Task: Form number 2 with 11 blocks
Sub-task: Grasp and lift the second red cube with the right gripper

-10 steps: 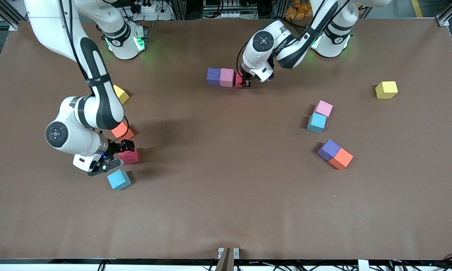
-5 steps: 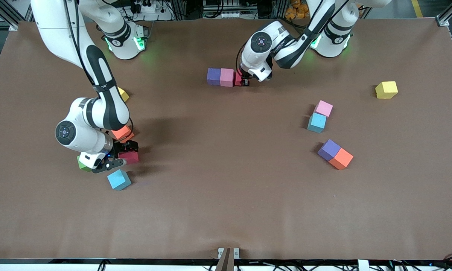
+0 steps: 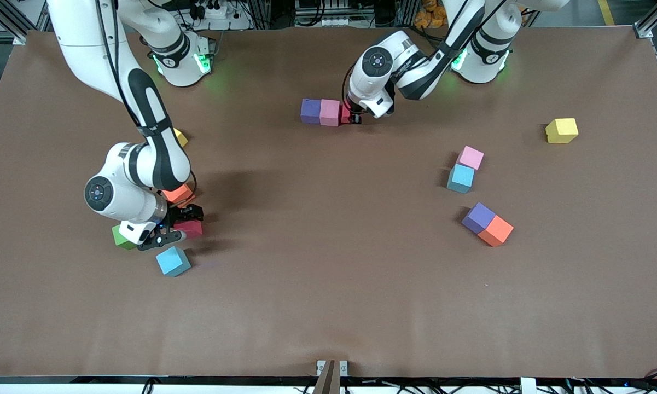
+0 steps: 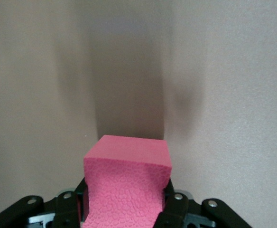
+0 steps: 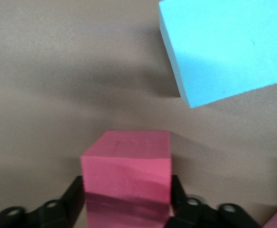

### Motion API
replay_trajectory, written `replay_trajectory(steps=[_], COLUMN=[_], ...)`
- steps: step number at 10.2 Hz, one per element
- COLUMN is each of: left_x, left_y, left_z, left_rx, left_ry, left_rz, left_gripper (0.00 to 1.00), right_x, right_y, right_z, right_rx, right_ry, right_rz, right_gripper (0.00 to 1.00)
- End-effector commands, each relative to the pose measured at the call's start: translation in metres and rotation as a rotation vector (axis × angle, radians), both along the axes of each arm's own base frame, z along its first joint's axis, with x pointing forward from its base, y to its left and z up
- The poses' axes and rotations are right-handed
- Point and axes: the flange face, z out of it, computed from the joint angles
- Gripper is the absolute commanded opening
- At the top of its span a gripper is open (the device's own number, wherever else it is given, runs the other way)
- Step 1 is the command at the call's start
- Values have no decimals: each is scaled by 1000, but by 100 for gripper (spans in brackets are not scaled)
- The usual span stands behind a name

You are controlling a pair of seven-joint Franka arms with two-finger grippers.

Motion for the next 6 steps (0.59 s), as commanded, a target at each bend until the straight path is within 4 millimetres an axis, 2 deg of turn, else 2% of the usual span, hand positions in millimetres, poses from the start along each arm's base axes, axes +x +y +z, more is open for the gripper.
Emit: replay_trajectory(steps=[1, 3, 4, 5, 6], left_x=[3, 10, 15, 11, 11], left_y=[-5, -6, -5, -7, -7], left_z=[-4, -4, -4, -7, -8], left_rx=[0, -3, -2, 1, 3], left_ry=[-2, -7, -13, -8, -6], left_rz=[-7, -3, 3, -6, -7], left_gripper=[9, 10, 10, 11, 16], right_x=[2, 11, 12, 12, 9], right_y=[6, 20, 34, 51, 72], right_z=[8, 21, 28, 40, 51], right_rx=[23, 29, 35, 41, 50], right_ry=[-16, -43, -56, -67, -67], right_rz=[1, 16, 28, 1, -32], right_gripper=[16, 11, 11, 11, 11])
